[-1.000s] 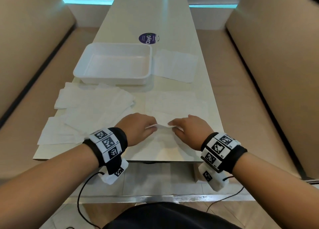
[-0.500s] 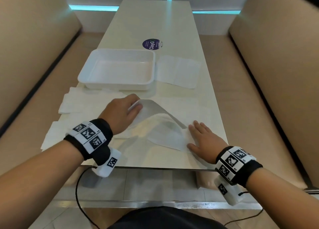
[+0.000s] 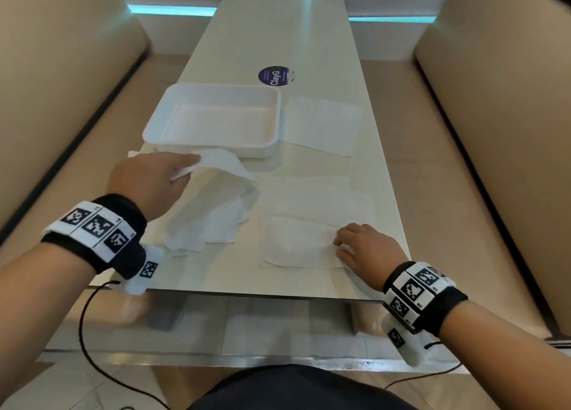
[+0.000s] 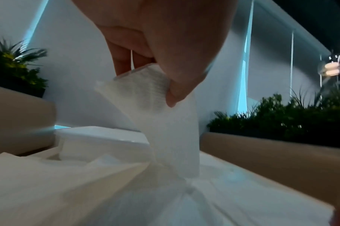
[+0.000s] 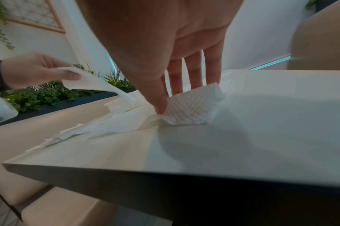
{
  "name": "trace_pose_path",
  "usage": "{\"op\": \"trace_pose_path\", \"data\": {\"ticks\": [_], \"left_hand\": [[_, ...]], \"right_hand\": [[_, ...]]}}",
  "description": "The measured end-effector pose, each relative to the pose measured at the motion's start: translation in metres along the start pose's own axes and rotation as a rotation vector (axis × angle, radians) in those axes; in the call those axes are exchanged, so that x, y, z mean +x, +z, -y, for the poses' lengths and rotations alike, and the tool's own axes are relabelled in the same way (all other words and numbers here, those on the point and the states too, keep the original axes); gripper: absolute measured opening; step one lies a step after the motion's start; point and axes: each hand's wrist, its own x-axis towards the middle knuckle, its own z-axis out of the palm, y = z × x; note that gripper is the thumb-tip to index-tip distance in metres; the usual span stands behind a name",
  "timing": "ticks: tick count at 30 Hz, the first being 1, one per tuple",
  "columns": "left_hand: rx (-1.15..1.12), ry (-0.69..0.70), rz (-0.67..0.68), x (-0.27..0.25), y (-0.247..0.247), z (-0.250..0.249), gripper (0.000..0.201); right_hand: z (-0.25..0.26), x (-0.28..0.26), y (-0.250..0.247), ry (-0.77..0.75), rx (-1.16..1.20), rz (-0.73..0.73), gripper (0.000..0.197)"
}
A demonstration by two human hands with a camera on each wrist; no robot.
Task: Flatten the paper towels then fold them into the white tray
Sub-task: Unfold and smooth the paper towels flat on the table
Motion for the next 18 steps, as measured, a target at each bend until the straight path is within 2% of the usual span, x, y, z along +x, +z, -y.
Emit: {"op": "trace_pose_path", "data": {"ticks": [5, 9, 11, 14, 16, 18], "left_hand": [[0.229, -0.014, 0.379, -0.019, 0.027, 0.003, 0.037], [0.233, -0.077, 0.557, -0.03, 0.041, 0.001, 0.045], [0.201, -0.064, 0.562, -0.031, 0.043, -0.001, 0.06], [0.078, 0.019, 0.415, -0.026, 0.04, -0.015, 0.073], [-0.072, 0.126, 0.354, -0.024, 0.04, -0.035, 0.076], [-0.201, 0.248, 0.395, -0.024, 0.044, -0.06, 0.082]], "right_hand": [[-0.002, 0.003, -0.007, 0.036, 0.023, 0.025, 0.023], [-0.002, 0.003, -0.018, 0.068, 0.078, 0.034, 0.023], [-0.002, 0.003, -0.025, 0.079, 0.109, 0.022, 0.023], [-0.002, 0.004, -0.036, 0.102, 0.142, 0.015, 0.022], [-0.002, 0.005, -0.04, 0.11, 0.18, 0.01, 0.02], [-0.001, 0.006, -0.042, 0.106, 0.213, -0.002, 0.019]]}}
